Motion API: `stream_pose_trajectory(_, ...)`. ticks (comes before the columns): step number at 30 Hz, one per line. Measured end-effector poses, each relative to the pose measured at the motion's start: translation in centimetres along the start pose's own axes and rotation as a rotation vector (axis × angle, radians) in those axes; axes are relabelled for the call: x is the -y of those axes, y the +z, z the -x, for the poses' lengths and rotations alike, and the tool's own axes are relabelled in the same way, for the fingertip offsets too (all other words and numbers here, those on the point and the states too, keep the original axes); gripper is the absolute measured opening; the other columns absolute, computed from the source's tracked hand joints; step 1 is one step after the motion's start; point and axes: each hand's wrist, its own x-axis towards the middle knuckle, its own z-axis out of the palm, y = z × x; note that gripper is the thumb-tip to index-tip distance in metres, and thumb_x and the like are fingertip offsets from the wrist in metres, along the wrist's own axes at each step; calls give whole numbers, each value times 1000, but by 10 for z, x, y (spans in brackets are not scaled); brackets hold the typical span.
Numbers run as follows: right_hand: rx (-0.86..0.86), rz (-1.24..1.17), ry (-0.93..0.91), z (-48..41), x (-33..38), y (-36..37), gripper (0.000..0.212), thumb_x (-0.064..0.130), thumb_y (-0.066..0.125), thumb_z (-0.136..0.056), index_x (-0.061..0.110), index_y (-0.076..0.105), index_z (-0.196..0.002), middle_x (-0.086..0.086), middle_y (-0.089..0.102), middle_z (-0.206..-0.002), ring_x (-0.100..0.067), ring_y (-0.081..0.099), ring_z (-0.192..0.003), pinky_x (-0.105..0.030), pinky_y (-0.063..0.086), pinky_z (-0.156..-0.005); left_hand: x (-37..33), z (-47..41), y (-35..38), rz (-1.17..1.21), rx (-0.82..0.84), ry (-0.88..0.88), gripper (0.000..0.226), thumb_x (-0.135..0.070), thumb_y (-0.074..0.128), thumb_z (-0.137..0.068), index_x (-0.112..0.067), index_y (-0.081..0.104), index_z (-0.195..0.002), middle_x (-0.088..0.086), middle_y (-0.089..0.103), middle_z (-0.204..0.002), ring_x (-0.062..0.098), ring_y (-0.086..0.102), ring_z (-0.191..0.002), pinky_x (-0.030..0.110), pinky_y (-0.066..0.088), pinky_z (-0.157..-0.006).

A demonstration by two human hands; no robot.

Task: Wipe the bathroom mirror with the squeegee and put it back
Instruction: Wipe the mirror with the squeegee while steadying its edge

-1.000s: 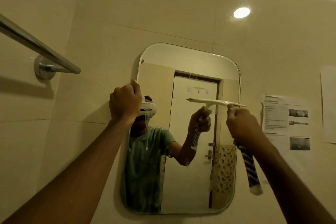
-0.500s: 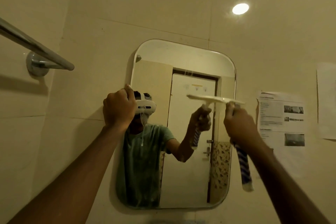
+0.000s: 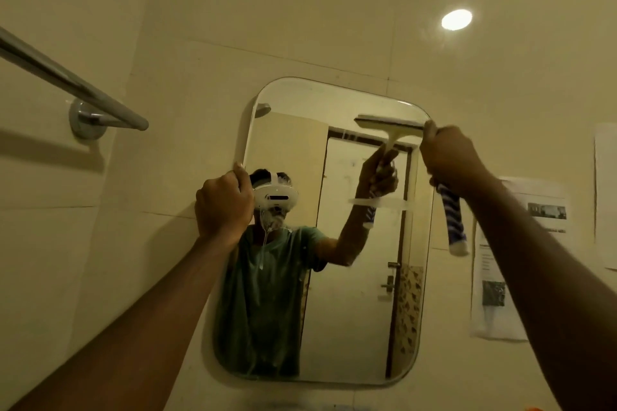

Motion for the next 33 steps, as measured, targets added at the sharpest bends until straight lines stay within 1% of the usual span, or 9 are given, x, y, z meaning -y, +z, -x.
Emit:
stream_pose_trajectory(2,19,-23,-7,22,-22,13,41,36,29,-104,9,53,-85,-6,54,-63,-15,53,-45,-26,46,-42,-1,1,1,4,-6,-2,56,-29,32,-102,-2,62,-64,7,50,-48,22,50,-41,24,42,-45)
stream_pose_trajectory(6,77,-56,32,85,-57,39,46,36,27,-104,10,53,-76,-6,54,-58,-15,50,-43,-27,45,-42,-2,1,0,-15,-19,16,55,-27,34,-102,0,62,-64,2,44,-48,16,42,-40,16,26,-43)
stream_pose_trajectory(10,153,-8,84,98,-54,33,47,36,28,-104,7,56,-79,-8,53,-61,-15,50,-45,-26,44,-43,0,1,-2,-13,-2,29,56,-29,31,-103,-1,63,-67,10,55,-51,27,57,-46,23,39,-47)
stream_pose_trajectory(13,97,20,45,62,-27,14,47,39,30,-104,7,53,-79,-7,52,-62,-14,49,-45,-23,41,-42,0,1,-4,-31,15,25,57,-31,29,-103,-1,64,-70,16,63,-58,30,61,-51,28,47,-50)
stream_pose_trajectory(18,43,-7,-4,32,-13,10,46,36,29,-104,7,53,-79,-8,53,-62,-16,52,-45,-27,46,-43,2,1,-2,-12,9,32,57,-32,29,-103,-2,61,-67,16,62,-57,31,59,-50,30,47,-50)
stream_pose_trajectory(23,78,-87,5,90,-58,42,46,35,29,-104,10,53,-74,-5,53,-57,-13,48,-41,-25,42,-40,4,2,2,5,0,40,56,-32,29,-103,-4,60,-65,14,60,-54,29,58,-47,28,46,-48)
stream_pose_trajectory(28,142,-6,76,127,-75,48,48,36,28,-104,8,55,-74,-6,52,-58,-14,48,-44,-27,43,-44,5,4,2,18,3,25,55,-33,29,-103,-6,58,-65,12,59,-54,27,57,-46,26,42,-47)
stream_pose_trajectory(30,165,-30,88,114,-64,36,44,35,29,-104,11,54,-77,-5,52,-60,-13,47,-43,-24,42,-42,5,5,1,16,-3,24,55,-33,29,-103,-5,58,-65,12,60,-56,24,53,-46,25,39,-48)
stream_pose_trajectory(33,86,-60,18,75,-39,21,40,37,29,-104,18,51,-76,-4,52,-61,-12,49,-43,-22,41,-39,5,6,0,8,-14,28,53,-32,30,-103,-5,59,-67,11,60,-57,18,48,-46,21,34,-47)
